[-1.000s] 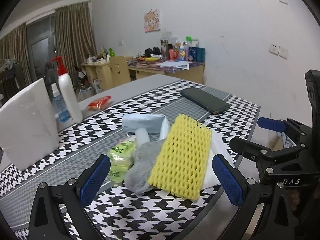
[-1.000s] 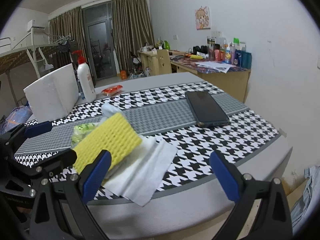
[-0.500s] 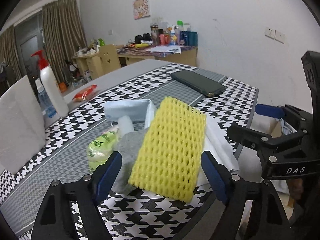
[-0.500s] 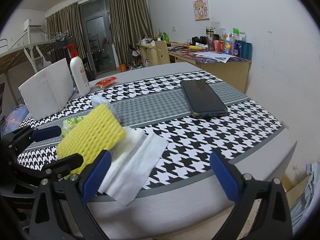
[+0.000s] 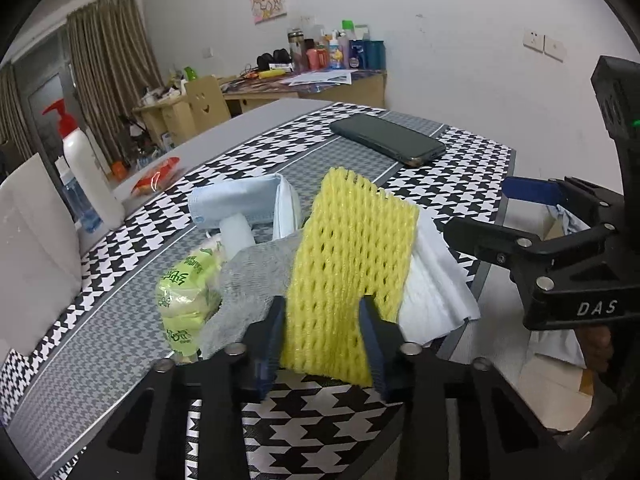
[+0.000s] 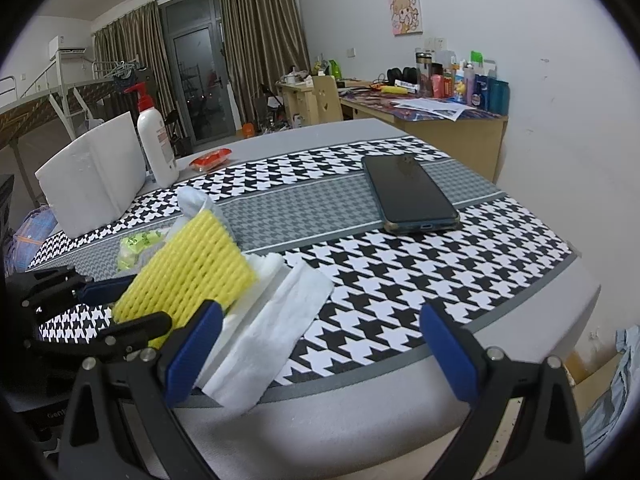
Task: Organize soft objects
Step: 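Close the left gripper on the yellow foam mesh sleeve, then lift the yellow mesh with the left gripper while the right gripper grasps the grey sock, then carry the yellow mesh and grey sock toward the white foam box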
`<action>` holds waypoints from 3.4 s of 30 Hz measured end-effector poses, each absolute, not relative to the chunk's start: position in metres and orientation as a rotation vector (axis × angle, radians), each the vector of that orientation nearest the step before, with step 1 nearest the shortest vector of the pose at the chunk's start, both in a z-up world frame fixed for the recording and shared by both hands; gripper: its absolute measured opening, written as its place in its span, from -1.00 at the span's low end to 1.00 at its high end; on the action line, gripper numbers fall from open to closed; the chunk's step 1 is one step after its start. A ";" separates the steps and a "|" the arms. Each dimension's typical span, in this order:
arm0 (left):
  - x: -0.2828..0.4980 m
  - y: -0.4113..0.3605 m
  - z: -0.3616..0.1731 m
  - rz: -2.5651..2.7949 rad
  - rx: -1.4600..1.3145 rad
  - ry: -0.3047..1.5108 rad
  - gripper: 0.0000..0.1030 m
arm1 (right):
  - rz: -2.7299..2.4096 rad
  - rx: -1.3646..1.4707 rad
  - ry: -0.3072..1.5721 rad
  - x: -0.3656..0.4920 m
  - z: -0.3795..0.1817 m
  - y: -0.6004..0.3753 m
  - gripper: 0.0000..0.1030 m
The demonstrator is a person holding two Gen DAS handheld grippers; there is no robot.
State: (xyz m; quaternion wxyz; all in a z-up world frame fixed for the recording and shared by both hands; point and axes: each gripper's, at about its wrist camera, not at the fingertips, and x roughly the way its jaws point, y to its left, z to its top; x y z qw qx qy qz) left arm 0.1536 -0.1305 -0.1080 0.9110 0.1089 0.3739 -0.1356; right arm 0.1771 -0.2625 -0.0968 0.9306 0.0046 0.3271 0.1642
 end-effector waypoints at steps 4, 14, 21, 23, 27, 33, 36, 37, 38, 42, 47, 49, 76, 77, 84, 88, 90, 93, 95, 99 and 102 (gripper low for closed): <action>0.150 -0.131 -0.105 -0.299 0.218 0.765 -0.70 | 0.337 0.013 0.671 0.178 -0.097 -0.264 0.95; 0.140 -0.128 -0.089 -0.333 0.180 0.720 -0.75 | 0.350 0.025 0.669 0.178 -0.097 -0.268 0.95; 0.136 -0.114 -0.074 -0.312 0.114 0.680 -0.76 | 0.388 0.009 0.677 0.181 -0.097 -0.258 0.95; 0.135 -0.111 -0.072 -0.300 0.106 0.673 -0.76 | 0.398 -0.001 0.686 0.184 -0.098 -0.253 0.95; 0.136 -0.102 -0.070 -0.275 0.084 0.666 -0.76 | 0.383 -0.024 0.708 0.191 -0.104 -0.247 0.95; 0.136 -0.088 -0.067 -0.235 0.058 0.657 -0.76 | 0.411 -0.025 0.717 0.195 -0.105 -0.242 0.95; 0.135 -0.080 -0.066 -0.215 0.045 0.653 -0.76 | 0.459 -0.035 0.694 0.193 -0.099 -0.233 0.95; 0.134 -0.078 -0.066 -0.209 0.043 0.653 -0.76 | 0.469 -0.043 0.690 0.193 -0.098 -0.230 0.95; 0.134 -0.076 -0.066 -0.204 0.039 0.654 -0.76 | 0.483 -0.052 0.687 0.194 -0.098 -0.225 0.95; 0.132 -0.067 -0.066 -0.179 0.021 0.652 -0.76 | 0.522 -0.061 0.686 0.197 -0.097 -0.213 0.95; 0.133 -0.059 -0.068 -0.147 0.016 0.664 -0.76 | 0.604 -0.048 0.687 0.202 -0.096 -0.204 0.94; 0.133 -0.057 -0.069 -0.139 0.015 0.670 -0.76 | 0.624 -0.050 0.688 0.203 -0.097 -0.200 0.90; 0.123 -0.046 -0.057 -0.119 -0.002 0.644 -0.76 | 0.734 -0.107 0.693 0.185 -0.073 -0.183 -0.68; 0.121 -0.045 -0.055 -0.113 0.000 0.638 -0.76 | 0.737 -0.101 0.680 0.184 -0.068 -0.183 -0.68; 0.113 -0.040 -0.040 -0.085 0.002 0.594 -0.76 | 0.749 -0.080 0.613 0.180 -0.048 -0.180 -0.68; 0.111 -0.036 -0.035 -0.073 -0.006 0.579 -0.76 | 0.748 -0.066 0.596 0.179 -0.041 -0.179 -0.68; 0.110 -0.034 -0.033 -0.070 -0.004 0.574 -0.76 | 0.748 -0.068 0.587 0.179 -0.039 -0.178 -0.68; 0.111 -0.029 -0.030 -0.064 -0.008 0.567 -0.76 | 0.749 -0.064 0.569 0.178 -0.033 -0.177 -0.68; 0.112 -0.027 -0.029 -0.057 -0.014 0.564 -0.76 | 0.748 -0.058 0.557 0.178 -0.030 -0.175 -0.68; 0.109 -0.020 -0.025 -0.048 -0.018 0.557 -0.76 | 0.744 -0.048 0.550 0.179 -0.027 -0.172 -0.68; 0.108 -0.017 -0.023 -0.041 -0.022 0.552 -0.76 | 0.737 -0.051 0.540 0.179 -0.024 -0.168 -0.68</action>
